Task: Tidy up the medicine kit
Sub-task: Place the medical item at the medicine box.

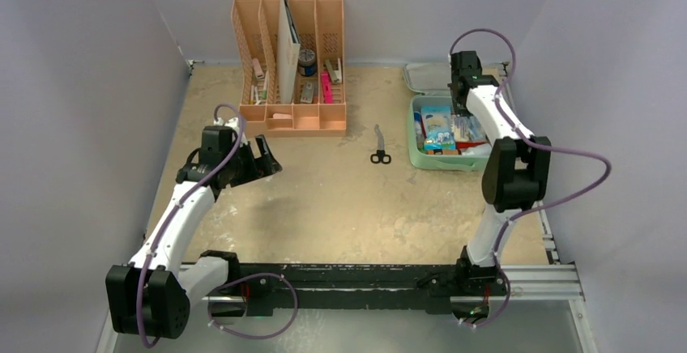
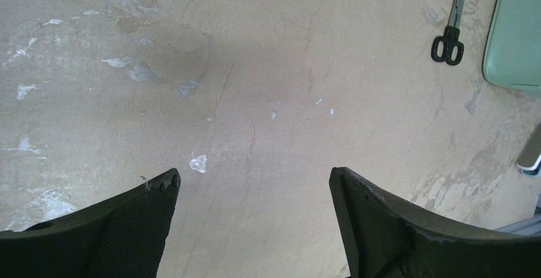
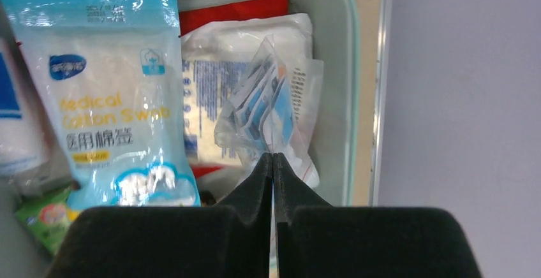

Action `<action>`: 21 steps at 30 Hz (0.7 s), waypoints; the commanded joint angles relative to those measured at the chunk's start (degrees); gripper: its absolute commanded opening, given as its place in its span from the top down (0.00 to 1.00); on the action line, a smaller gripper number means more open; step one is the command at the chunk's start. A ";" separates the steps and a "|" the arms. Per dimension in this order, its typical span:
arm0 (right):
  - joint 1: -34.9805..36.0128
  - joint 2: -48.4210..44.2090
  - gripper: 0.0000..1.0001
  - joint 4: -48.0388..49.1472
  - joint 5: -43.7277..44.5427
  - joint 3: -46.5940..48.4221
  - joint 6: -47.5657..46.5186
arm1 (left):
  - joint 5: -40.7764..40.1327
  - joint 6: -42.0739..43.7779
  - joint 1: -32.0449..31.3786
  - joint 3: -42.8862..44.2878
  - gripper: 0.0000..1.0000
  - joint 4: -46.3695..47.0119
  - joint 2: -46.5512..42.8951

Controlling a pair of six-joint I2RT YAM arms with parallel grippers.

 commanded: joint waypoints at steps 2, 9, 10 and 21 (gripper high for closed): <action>0.09 8.87 1.00 2.95 3.34 5.29 -2.34 | -2.13 1.49 -0.28 2.07 0.14 -0.06 0.52; 0.01 11.21 1.00 2.95 1.92 6.99 -2.19 | -2.60 2.30 -0.28 2.58 0.14 -0.65 0.78; -0.11 11.35 1.00 2.99 1.82 7.19 -2.24 | -2.63 2.28 -0.28 2.49 0.14 -0.66 0.73; -1.14 14.28 1.00 3.21 4.08 8.70 3.12 | -1.29 2.19 -0.28 2.39 0.13 -0.40 0.98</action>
